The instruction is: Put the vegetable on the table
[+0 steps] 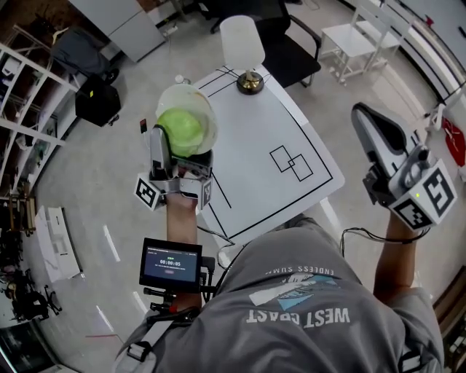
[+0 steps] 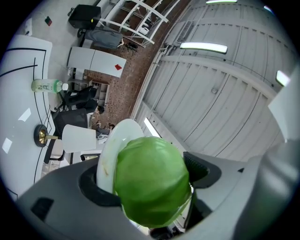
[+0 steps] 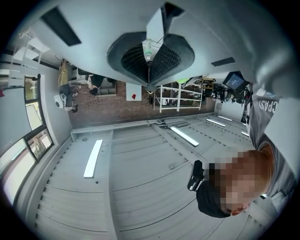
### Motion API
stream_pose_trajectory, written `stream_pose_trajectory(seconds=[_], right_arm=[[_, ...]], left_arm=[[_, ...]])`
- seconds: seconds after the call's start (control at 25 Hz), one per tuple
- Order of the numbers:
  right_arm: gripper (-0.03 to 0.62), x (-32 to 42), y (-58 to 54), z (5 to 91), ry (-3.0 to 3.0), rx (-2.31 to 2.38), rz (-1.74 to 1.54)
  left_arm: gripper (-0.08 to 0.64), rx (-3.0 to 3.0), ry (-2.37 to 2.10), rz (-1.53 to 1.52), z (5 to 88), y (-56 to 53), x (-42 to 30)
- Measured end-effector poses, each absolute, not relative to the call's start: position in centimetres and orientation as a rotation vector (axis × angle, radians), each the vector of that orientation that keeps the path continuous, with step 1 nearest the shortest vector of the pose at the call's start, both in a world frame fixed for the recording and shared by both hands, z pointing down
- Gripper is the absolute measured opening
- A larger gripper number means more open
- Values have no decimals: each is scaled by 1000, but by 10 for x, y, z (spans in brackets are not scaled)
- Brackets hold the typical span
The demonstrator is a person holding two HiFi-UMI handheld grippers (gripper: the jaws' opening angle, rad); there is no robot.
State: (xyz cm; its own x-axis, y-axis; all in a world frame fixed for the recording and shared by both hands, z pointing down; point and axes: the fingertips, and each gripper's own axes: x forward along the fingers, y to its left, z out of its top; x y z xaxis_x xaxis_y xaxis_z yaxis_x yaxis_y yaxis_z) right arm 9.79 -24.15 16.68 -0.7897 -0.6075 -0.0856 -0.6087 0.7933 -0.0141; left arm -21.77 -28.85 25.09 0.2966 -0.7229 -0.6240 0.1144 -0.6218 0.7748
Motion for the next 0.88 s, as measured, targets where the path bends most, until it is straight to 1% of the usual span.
stream_pose_trajectory(seconds=[0.16,0.4,0.72,0.88], right_arm=[[8,96,-274,164,2917,-957,31],[8,92,-323,184,2959,-932,-31],[8,91,-340,196,2999,-916,-96],[8,90,-361,205,3004,-920,-137]], left_arm=[[417,1794,-568,-1416,261,-314,-216],[416,1744,-600,-1413,289,-360,-215],[416,1727,-555,-1458,299,-372,-214],[416,1717,-582,-1428,310,-396,-214]])
